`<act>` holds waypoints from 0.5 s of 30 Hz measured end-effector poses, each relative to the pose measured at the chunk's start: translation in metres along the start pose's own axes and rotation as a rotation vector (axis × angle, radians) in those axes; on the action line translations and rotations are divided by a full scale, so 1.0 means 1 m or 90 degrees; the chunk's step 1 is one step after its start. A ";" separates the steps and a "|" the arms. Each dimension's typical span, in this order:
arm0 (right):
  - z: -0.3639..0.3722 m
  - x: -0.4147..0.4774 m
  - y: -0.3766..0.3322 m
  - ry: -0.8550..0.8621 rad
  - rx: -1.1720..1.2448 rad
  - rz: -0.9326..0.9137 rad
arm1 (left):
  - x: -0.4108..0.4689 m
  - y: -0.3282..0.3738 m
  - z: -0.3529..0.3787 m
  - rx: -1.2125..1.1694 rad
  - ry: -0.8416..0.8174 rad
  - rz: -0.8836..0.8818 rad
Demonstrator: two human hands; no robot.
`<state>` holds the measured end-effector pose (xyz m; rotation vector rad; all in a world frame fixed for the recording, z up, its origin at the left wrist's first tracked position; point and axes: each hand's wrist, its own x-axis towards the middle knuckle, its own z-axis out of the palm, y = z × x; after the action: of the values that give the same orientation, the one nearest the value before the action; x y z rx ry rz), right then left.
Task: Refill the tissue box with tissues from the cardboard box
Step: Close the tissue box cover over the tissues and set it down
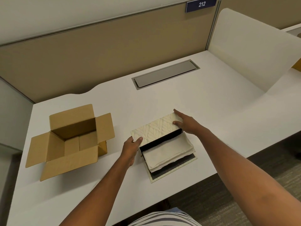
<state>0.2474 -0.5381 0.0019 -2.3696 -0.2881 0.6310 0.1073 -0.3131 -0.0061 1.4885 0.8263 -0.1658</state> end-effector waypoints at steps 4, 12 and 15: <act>0.001 -0.009 0.004 0.024 0.004 -0.037 | -0.009 -0.005 0.001 0.042 0.004 0.050; 0.000 -0.024 0.016 0.063 -0.001 -0.043 | -0.026 -0.018 0.006 0.033 0.026 0.111; 0.001 -0.031 0.019 0.071 0.034 -0.044 | -0.031 -0.023 0.008 0.024 0.032 0.135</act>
<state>0.2209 -0.5633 0.0000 -2.3236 -0.2985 0.4662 0.0750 -0.3353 -0.0076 1.6105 0.7031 0.0138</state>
